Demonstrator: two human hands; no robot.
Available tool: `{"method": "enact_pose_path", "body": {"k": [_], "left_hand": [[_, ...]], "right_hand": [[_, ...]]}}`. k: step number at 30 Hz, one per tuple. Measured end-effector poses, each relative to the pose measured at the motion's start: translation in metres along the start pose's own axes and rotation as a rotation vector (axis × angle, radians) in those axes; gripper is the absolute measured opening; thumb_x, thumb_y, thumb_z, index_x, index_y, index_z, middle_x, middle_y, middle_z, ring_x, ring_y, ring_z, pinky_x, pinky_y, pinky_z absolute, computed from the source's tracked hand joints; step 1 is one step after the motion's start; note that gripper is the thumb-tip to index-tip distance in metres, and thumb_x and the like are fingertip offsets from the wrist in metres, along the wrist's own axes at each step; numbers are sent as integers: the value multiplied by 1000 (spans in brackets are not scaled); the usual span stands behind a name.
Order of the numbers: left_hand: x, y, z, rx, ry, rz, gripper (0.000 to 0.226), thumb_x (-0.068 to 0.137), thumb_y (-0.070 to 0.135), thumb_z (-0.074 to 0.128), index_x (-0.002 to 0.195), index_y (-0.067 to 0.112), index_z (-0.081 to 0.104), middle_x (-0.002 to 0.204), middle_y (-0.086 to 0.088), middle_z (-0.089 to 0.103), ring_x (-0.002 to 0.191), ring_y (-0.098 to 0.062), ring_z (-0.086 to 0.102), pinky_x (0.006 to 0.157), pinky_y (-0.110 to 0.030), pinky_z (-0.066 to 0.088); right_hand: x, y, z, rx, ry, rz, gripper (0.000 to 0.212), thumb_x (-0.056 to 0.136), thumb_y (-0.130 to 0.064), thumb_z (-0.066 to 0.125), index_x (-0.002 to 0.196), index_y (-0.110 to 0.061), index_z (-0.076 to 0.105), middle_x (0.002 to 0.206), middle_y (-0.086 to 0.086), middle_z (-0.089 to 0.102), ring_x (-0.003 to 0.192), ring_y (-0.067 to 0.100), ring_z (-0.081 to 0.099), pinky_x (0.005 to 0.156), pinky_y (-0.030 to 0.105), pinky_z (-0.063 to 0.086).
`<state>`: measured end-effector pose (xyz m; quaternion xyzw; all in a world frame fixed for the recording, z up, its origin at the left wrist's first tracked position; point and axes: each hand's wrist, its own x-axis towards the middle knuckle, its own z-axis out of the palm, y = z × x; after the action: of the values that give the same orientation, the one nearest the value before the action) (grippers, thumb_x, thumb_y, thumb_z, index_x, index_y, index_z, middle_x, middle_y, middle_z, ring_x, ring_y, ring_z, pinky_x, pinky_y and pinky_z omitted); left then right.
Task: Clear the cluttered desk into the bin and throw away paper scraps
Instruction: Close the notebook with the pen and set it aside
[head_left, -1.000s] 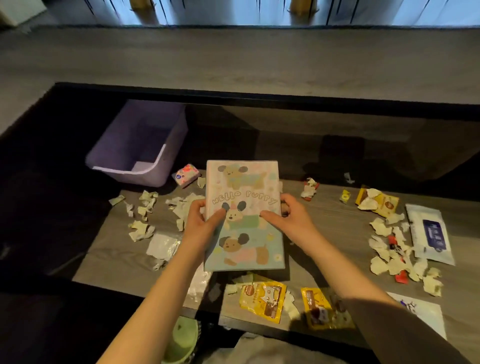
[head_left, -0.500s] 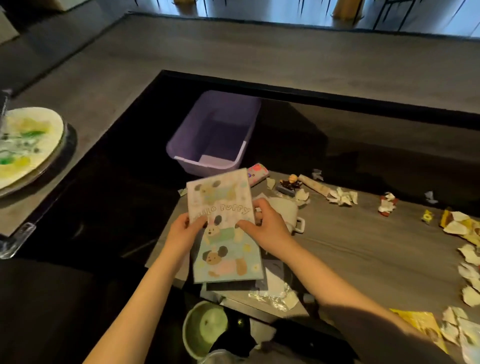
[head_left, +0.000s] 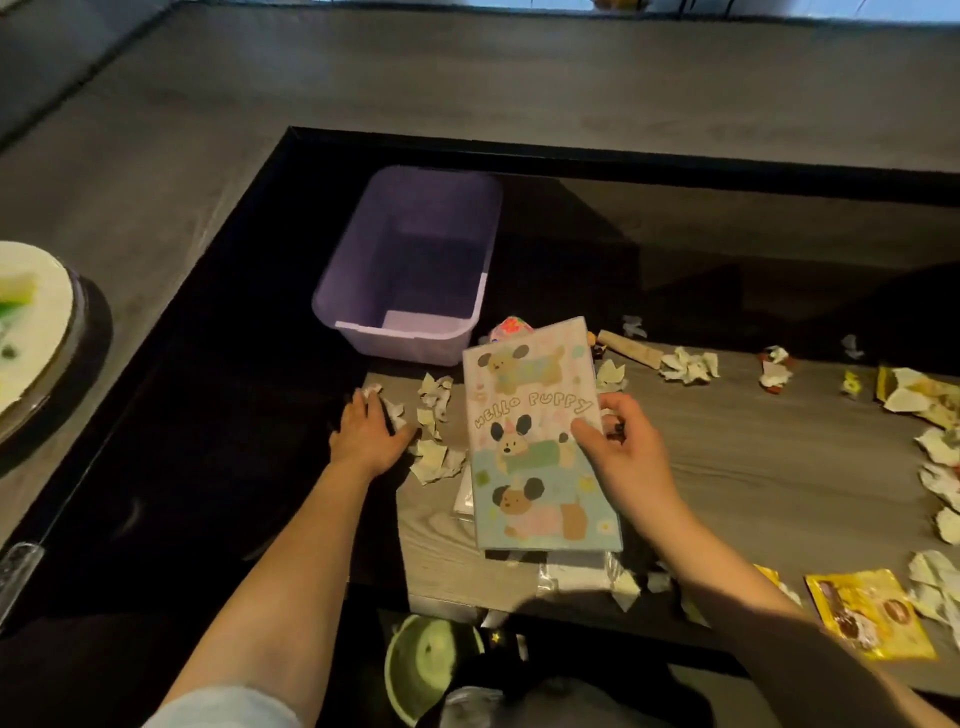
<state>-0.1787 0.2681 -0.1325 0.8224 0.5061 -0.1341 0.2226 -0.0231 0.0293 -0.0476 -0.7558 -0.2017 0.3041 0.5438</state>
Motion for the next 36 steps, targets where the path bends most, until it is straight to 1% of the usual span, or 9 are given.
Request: {"method": "enact_pose_path", "body": {"k": [8,13,17,23,26,29,31,34,36], "left_hand": [[-18,36,37,11,-63,237,78,94,52,29,148,10,-8,158,-5,-11,145,-20,-14,117,-49,-3],[-22,55,55,-155,-106,358,71,97,44,32,149,18,-8,158,-2,-12,144,-19,-18,112,-43,-14],[-31,51,37,-461,29,405,53,98,20,39,147,22,21,158,-2,8,146,-20,6,119,-42,14],[-65,16,7,-477,230,277,46,99,24,39,143,13,33,154,-5,26,143,-18,20,116,-31,17],[-89,0,2,-673,208,148,47,98,26,41,143,13,33,149,-8,35,137,-21,33,115,-36,27],[-106,-13,9,-810,130,134,43,95,32,46,138,29,38,137,-4,49,124,-21,49,104,-46,42],[-112,-17,10,-779,143,165,38,91,33,53,126,43,43,125,4,57,114,-17,56,97,-45,48],[-113,-26,13,-665,201,88,56,83,32,64,132,26,38,126,-3,50,118,-19,47,99,-41,45],[-112,-34,13,-583,208,-10,70,79,36,67,137,22,30,127,-7,44,120,-21,42,99,-41,43]], "right_hand": [[2,-7,2,93,60,-16,19,92,-12,56,108,-16,48,90,-10,65,68,-1,69,54,21,55],[-1,-7,-1,112,90,-15,18,92,-12,55,108,-18,49,92,-9,65,69,0,69,55,23,56],[-2,-8,-1,123,83,-14,18,92,-11,55,109,-14,50,91,-7,65,68,1,69,53,22,56],[-1,-7,22,130,22,10,14,92,-10,56,104,-15,52,94,-2,66,74,7,69,59,26,58],[-2,-8,43,120,-29,25,15,91,-9,57,104,-13,53,91,-5,65,74,4,65,60,23,54],[-4,-2,70,73,-137,84,15,91,-13,57,105,-16,52,98,0,64,82,11,64,71,32,55],[-5,4,89,35,-196,107,15,92,-14,56,106,-17,52,105,2,64,85,11,63,76,33,55],[-4,12,112,31,-305,181,27,93,-10,53,119,-11,50,110,1,60,85,10,61,77,27,52],[-4,16,123,25,-424,257,39,92,-6,52,130,-13,43,113,0,56,97,15,59,84,29,50]]}}
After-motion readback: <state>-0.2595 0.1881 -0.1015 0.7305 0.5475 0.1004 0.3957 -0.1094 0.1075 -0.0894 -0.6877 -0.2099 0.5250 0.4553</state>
